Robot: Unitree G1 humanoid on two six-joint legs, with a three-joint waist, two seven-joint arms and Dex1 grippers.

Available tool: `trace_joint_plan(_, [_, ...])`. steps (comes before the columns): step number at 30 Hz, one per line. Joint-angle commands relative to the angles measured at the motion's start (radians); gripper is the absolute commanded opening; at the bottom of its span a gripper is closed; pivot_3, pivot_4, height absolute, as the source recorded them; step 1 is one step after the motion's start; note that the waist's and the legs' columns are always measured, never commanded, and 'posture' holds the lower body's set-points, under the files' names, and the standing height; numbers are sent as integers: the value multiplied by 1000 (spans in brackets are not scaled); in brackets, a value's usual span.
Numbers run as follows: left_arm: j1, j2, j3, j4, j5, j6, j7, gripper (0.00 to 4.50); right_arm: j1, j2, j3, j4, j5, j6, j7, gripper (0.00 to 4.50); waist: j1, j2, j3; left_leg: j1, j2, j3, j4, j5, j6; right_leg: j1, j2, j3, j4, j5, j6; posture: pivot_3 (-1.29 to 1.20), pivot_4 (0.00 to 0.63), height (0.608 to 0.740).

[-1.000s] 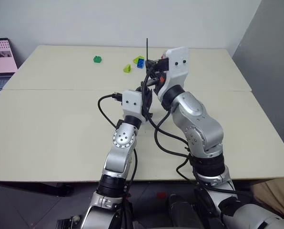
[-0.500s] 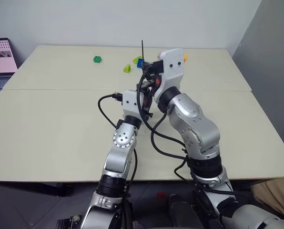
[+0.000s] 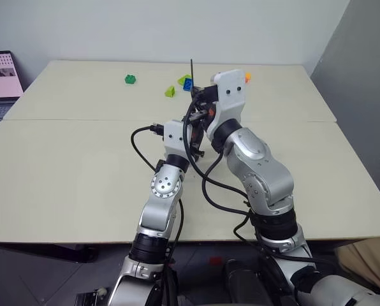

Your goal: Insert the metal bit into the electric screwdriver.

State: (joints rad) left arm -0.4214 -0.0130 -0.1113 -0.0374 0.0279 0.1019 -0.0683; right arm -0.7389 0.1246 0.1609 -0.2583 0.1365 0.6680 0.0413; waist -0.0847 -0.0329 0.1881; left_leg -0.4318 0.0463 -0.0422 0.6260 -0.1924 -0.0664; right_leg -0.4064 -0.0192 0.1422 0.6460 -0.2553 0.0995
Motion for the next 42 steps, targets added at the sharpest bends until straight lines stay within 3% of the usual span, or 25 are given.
trace_joint_plan(1, [7, 5, 8, 4, 14, 12, 13, 1626, -1, -1, -4, -42, -3, -6, 1, 0, 0, 0, 0, 0, 0, 0, 0, 0, 0, 0, 0, 0, 0, 0, 0, 0, 150, 740])
trace_joint_plan(42, [15, 7, 4, 7, 17, 16, 12, 1626, 7, -7, 28, -71, -24, -43, 12, 0, 0, 0, 0, 0, 0, 0, -1, 0, 0, -1, 0, 0, -1, 0, -1, 0, 150, 740])
